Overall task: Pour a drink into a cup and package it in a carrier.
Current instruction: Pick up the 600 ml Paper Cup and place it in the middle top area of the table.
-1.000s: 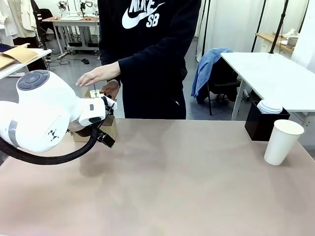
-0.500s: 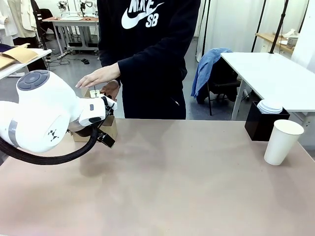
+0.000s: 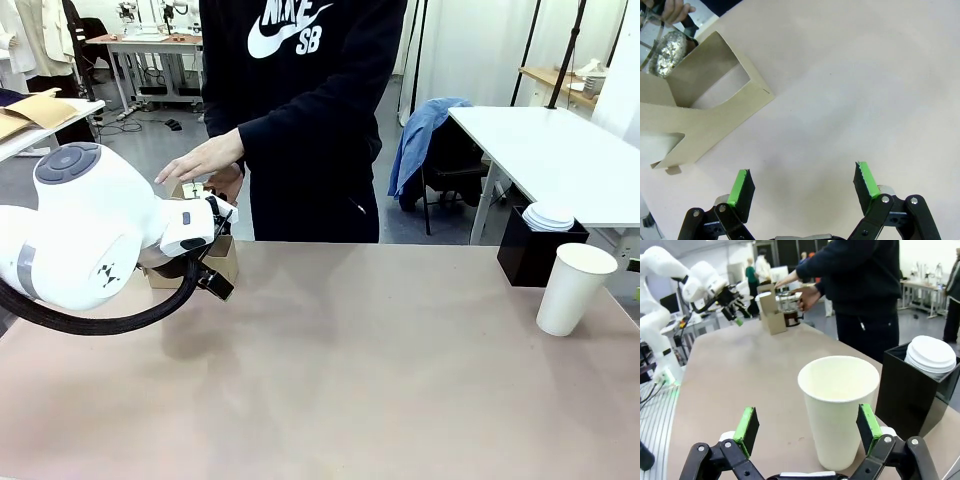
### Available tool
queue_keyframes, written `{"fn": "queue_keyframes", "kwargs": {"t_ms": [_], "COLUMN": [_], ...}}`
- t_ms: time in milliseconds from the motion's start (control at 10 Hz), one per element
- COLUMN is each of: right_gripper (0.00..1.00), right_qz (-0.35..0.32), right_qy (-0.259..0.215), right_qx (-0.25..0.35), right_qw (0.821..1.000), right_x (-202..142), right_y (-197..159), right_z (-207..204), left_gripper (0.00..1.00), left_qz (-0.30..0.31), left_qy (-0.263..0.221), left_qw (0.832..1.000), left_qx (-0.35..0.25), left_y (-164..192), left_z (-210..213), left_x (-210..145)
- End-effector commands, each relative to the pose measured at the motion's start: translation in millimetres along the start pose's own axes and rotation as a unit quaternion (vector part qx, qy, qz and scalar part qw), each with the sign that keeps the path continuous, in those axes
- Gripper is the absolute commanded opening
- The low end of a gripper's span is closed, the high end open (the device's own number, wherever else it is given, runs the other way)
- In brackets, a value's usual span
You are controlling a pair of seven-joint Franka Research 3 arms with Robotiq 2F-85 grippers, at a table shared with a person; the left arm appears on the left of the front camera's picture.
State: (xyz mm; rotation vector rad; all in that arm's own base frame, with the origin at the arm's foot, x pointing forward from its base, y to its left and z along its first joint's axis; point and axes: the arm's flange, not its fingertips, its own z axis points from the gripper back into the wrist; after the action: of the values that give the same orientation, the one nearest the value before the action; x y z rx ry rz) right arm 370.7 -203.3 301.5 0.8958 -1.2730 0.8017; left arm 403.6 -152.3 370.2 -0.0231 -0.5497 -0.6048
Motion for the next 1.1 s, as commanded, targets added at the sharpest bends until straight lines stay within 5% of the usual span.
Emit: {"fn": "queue_keyframes", "kwargs": {"t_ms": [0, 400, 1000], "right_gripper": [1.00, 1.00, 1.00], "right_qz": [0.012, 0.004, -0.020], "right_qy": [-0.010, -0.038, -0.017], "right_qx": [-0.036, -0.069, -0.040], "right_qw": [0.999, 0.997, 0.999], "right_x": [-10, -34, -50], "right_y": [-7, -19, -25], "right_z": [-14, -24, -53], "left_gripper": [1.00, 1.00, 1.00], "left_qz": [0.001, 0.001, 0.001], "left_qy": [0.000, 0.000, 0.000], "left_qw": [1.000, 1.000, 1.000], "left_qx": [-0.001, -0.001, -0.001], "left_y": [0, 0, 0], "left_z": [0, 0, 0], "left_x": [0, 0, 0]}}
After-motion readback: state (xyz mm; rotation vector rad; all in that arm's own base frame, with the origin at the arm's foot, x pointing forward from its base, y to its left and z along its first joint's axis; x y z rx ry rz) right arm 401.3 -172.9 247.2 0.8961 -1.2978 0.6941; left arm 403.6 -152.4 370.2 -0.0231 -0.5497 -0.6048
